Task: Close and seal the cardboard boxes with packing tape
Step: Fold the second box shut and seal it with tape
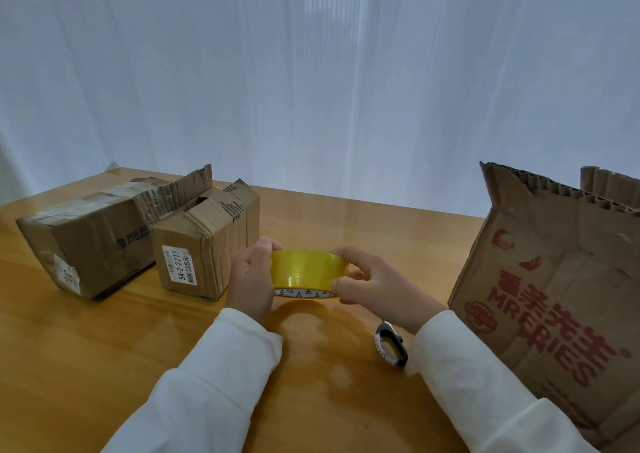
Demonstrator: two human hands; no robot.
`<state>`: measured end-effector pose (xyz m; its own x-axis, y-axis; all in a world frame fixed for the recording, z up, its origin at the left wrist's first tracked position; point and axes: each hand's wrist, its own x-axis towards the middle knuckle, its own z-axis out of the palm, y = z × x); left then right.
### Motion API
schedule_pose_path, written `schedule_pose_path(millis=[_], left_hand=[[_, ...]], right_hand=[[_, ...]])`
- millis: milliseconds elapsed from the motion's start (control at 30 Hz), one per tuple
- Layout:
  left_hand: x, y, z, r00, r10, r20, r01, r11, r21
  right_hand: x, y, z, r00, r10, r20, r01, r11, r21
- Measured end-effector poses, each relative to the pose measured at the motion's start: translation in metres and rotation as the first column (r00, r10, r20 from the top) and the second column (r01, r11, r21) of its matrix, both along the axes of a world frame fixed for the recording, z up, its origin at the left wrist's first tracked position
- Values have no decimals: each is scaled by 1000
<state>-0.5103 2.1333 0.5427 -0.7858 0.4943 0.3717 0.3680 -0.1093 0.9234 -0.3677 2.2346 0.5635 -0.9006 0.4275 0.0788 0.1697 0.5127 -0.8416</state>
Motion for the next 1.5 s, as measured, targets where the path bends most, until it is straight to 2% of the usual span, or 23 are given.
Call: schedule_pose_path(millis=[400, 533, 700, 767, 800, 900, 1000, 1067, 1167, 1267, 1367, 1500], left_hand=[[-4, 1, -6, 1000, -8, 8, 8, 1000, -4], [-6, 2, -10, 999, -24, 28, 23, 999, 48], [-11, 4, -12, 1000, -3, -10, 4, 1000, 18], [-12, 5, -12, 1000, 13, -5, -13, 1000, 6], [-10, 5, -12, 998, 17, 52, -18, 999, 29], [-8, 8, -12, 985, -7, 175, -10, 995, 98], [-9, 9, -13, 988, -1, 152, -19, 992, 128], [-11, 10, -14, 992, 16, 127, -31, 993, 112], [-14, 9, -16, 997, 34, 73, -39, 996, 76], [-11, 8, -13, 998, 50, 25, -51, 997, 52], [-8, 5, -10, 999, 38, 14, -39, 996, 76], [-8, 5, -11, 1000, -5, 18, 4, 997, 80]], right_hand=[[-1, -10, 7, 1000, -22, -12, 23, 989, 149], [-3, -12, 8, 999, -44, 0, 42, 960, 278], [-3, -11, 7, 1000, -13, 10, 8, 936, 353], [-4, -5, 3, 997, -71, -12, 69, 898, 435], [-3, -3, 1, 992, -118, -47, 127, 891, 436], [0, 5, -2, 975, -189, -114, 214, 936, 279], [-2, 1, -1, 988, -127, -86, 136, 985, 103], [-4, 2, -2, 993, -103, -51, 105, 994, 41], [-3, 5, -1, 996, -87, -10, 87, 996, 9], [1, 5, 2, 997, -67, -36, 66, 998, -10], [0, -1, 6, 996, -68, -53, 70, 997, 32], [-6, -6, 2, 984, -151, -90, 162, 979, 125]])
